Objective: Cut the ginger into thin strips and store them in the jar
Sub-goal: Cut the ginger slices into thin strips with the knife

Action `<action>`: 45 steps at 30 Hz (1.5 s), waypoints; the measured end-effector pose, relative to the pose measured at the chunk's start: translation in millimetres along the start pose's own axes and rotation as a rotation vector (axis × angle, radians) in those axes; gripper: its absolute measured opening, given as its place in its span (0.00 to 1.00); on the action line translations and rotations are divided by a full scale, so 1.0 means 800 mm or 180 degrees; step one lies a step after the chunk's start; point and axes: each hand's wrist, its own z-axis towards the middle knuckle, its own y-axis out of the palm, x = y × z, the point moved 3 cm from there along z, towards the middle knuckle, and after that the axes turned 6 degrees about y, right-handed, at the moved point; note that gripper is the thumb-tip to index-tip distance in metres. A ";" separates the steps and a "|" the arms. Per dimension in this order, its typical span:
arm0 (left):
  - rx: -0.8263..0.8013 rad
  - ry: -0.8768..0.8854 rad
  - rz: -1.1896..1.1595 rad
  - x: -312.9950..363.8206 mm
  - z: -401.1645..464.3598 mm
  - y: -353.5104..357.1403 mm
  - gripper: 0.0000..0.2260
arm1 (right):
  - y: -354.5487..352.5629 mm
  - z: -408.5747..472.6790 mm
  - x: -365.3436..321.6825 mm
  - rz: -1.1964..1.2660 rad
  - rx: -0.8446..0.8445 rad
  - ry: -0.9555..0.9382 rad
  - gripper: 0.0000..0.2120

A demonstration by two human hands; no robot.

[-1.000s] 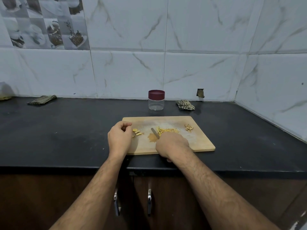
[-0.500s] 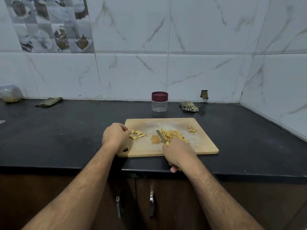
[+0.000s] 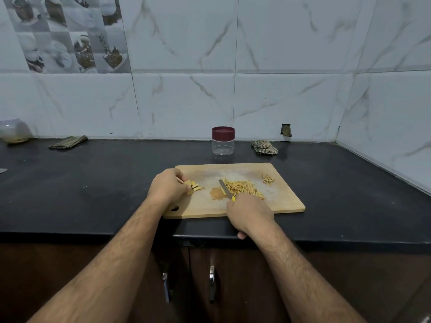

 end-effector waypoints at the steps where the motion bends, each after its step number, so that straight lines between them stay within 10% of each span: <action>1: 0.0022 0.0051 -0.0120 0.005 -0.001 0.001 0.06 | 0.000 -0.001 0.000 -0.0010 0.0012 0.0000 0.11; 23: -0.0876 0.0688 -0.0079 0.041 -0.021 0.036 0.18 | -0.019 -0.039 -0.011 -0.0503 -0.0085 -0.0142 0.05; 45: -0.0686 0.0404 -0.0034 0.043 -0.012 0.047 0.05 | -0.009 -0.035 -0.033 -0.0994 0.0050 -0.0192 0.13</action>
